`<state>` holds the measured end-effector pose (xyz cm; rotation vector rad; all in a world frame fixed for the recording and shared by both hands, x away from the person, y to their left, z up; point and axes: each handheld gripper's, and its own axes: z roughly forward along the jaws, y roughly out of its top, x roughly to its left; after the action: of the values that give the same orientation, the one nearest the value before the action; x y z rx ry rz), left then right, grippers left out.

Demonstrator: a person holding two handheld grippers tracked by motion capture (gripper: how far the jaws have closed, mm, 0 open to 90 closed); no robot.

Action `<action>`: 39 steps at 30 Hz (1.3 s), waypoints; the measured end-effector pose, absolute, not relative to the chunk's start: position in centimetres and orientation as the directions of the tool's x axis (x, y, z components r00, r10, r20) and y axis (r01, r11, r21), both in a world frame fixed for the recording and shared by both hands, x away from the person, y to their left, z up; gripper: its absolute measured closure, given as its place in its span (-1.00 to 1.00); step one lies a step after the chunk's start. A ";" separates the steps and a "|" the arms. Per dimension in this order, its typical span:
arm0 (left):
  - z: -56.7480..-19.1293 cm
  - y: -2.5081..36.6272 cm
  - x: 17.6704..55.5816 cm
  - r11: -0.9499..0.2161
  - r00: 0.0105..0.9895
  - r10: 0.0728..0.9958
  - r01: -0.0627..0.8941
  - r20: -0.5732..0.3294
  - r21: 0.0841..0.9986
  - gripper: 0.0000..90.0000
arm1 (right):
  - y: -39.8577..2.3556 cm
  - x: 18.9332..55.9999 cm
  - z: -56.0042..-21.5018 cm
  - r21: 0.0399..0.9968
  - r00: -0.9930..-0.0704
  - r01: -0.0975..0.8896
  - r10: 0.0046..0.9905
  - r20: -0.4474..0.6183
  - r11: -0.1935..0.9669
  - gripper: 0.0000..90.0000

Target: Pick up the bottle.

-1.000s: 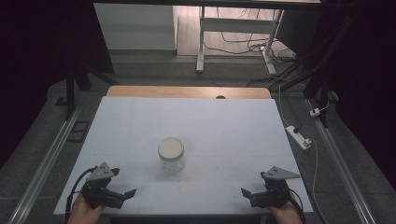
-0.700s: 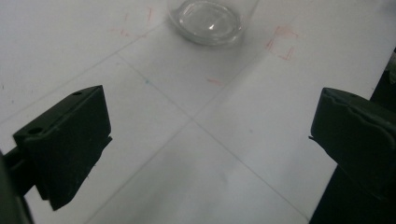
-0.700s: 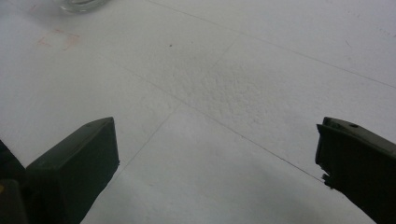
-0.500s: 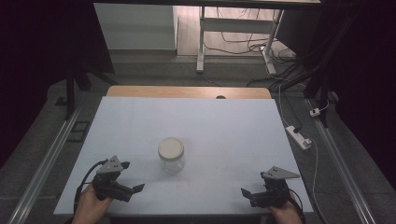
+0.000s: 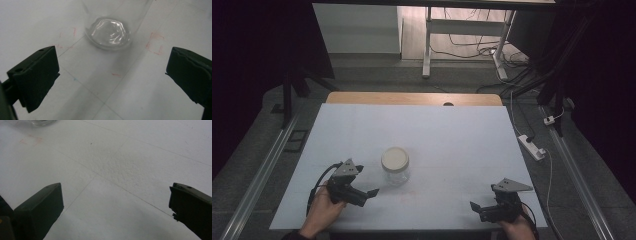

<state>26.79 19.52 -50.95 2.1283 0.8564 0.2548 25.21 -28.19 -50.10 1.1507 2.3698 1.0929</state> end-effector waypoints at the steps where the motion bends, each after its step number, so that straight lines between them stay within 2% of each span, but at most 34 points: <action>1: -51.0 19.3 27.0 -0.449 0.755 0.647 0.489 -0.106 0.748 -1.00 | -28.2 25.2 -50.1 0.739 -0.639 0.548 0.766 0.067 0.393 -1.00; 17: -51.3 16.6 30.3 -0.455 0.786 0.604 0.474 -0.130 0.754 -1.00 | -28.1 25.3 -50.1 0.732 -0.640 0.553 0.766 0.069 0.397 -1.00; 25: -51.5 15.0 31.5 -0.483 0.815 0.571 0.426 -0.093 0.765 -1.00 | -28.2 25.3 -50.2 0.733 -0.639 0.555 0.766 0.073 0.393 -1.00; 39: -51.7 14.0 32.9 -0.507 0.828 0.556 0.406 -0.071 0.760 -1.00 | -28.1 25.3 -50.2 0.732 -0.642 0.553 0.764 0.070 0.398 -1.00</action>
<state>32.89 13.99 -51.72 2.1729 0.7018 0.2302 25.28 -28.15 -50.16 1.1539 2.3811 1.0872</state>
